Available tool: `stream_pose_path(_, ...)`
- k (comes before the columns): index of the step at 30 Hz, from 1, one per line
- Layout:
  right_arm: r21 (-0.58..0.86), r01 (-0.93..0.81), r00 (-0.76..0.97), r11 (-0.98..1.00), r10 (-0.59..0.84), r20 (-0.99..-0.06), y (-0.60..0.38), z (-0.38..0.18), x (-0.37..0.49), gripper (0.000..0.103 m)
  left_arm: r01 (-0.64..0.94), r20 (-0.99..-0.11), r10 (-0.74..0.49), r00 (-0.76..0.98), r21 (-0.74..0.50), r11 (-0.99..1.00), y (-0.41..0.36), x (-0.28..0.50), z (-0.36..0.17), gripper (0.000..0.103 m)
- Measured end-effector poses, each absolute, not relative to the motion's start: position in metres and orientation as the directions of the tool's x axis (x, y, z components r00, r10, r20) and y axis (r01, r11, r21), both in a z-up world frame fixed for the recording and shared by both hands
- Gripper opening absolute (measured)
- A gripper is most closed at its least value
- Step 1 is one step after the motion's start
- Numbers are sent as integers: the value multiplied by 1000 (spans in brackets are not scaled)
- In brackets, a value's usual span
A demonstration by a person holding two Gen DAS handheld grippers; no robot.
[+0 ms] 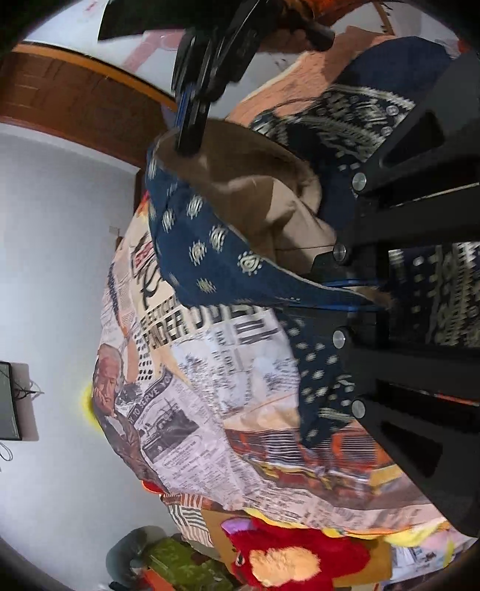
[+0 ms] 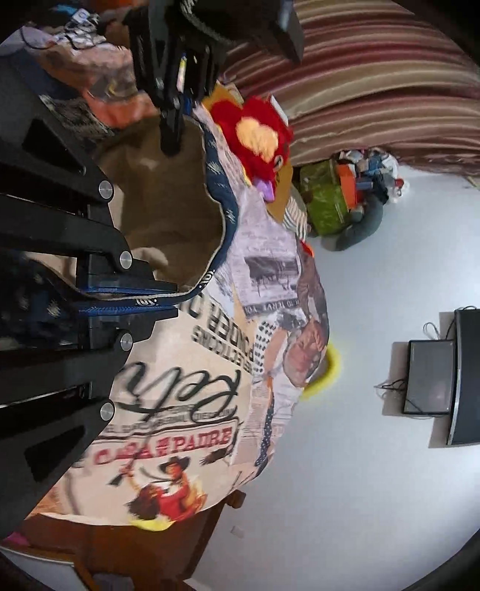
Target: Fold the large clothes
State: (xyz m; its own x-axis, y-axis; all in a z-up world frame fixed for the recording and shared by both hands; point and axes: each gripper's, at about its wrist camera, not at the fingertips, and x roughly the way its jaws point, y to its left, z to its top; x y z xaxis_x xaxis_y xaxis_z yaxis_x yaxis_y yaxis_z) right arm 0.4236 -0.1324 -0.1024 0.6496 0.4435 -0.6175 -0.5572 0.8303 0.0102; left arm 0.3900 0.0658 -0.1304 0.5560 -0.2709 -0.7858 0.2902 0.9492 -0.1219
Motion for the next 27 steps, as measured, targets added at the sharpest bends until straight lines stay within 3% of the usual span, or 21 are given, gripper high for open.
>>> stream_pose_path(13,11,-600,585,800,448,-676,-147,-149,269,3,249,-870,-234,435,-133,959,61,286,-180,7)
stream_pose_path(15,-2,-598,576,802,428,-696,-148,-161,253,3,261,-885,-219,412,-116,958,58,271,-190,9)
stream_pose_path(19,0,-586,540,811,390,-746,-154,-176,234,4,267,-900,-204,385,-103,958,56,244,-205,27)
stream_pose_path(27,-25,-577,533,816,353,-769,-177,-176,212,4,224,-893,-159,421,-68,972,78,218,-195,29)
